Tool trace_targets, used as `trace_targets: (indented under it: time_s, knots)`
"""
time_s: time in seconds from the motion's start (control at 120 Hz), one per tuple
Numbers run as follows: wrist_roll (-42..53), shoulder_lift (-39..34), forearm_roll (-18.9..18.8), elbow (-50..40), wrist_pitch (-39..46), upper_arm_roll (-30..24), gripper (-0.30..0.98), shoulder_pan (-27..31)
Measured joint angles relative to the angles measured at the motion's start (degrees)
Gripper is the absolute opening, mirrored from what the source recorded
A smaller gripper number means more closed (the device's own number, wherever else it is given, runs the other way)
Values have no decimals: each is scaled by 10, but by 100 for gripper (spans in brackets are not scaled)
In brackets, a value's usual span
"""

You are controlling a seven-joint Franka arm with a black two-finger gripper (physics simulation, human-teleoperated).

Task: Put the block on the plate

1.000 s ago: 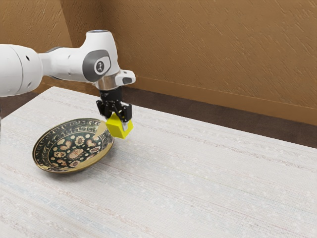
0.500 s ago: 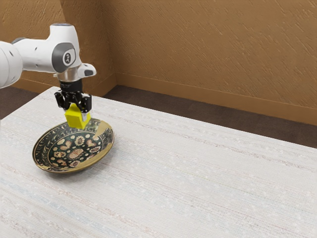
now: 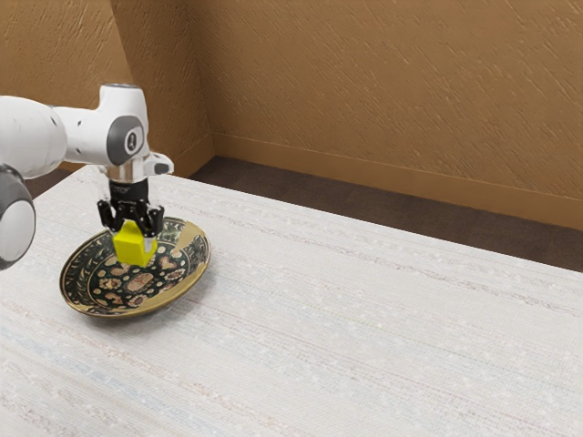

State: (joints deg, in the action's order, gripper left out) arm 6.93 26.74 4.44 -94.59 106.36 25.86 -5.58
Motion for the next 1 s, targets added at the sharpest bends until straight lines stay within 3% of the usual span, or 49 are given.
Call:
trace_targets:
  time_s: [0.108, 0.45, 0.7, 1.0]
  knots:
    - [0, 9, 7, 0, 7, -1, 34, 0]
    - [6, 5, 17, 3, 13, 0, 60, 1]
    - [11, -74, 9, 9, 2, -4, 66, -2]
    - [11, -188, -20, 26, -45, -110, 68, -5]
